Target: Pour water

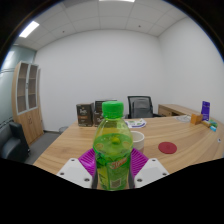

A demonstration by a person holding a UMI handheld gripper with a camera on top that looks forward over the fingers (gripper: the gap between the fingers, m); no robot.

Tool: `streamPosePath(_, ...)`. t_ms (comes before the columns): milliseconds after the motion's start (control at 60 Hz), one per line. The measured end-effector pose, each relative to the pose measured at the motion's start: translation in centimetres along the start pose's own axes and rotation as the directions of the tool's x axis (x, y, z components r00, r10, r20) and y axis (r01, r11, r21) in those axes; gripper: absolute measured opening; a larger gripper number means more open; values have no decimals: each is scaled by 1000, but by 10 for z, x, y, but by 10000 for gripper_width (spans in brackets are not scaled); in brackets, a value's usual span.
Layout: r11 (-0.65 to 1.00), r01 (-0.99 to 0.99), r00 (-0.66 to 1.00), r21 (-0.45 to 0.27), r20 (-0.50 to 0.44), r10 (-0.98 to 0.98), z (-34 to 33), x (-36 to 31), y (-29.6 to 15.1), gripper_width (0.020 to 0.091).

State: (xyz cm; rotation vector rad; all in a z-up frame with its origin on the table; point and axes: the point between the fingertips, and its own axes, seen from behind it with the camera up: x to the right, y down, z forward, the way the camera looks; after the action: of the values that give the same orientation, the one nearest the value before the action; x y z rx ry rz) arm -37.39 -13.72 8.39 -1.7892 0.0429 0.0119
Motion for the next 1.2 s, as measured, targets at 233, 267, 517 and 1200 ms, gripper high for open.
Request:
streamPosePath(233,952,-267,951,-147,119,285,18,-44,-16,419)
streamPosePath(267,921,-340,921,-189,129,367,26,-53,-19,420)
streamPosePath(517,530,-788,552,-312,24,834,74,-74,-44,419)
streamPosePath(1200,-215,-949,-193,-232,-113,975,109,-49,-56,420)
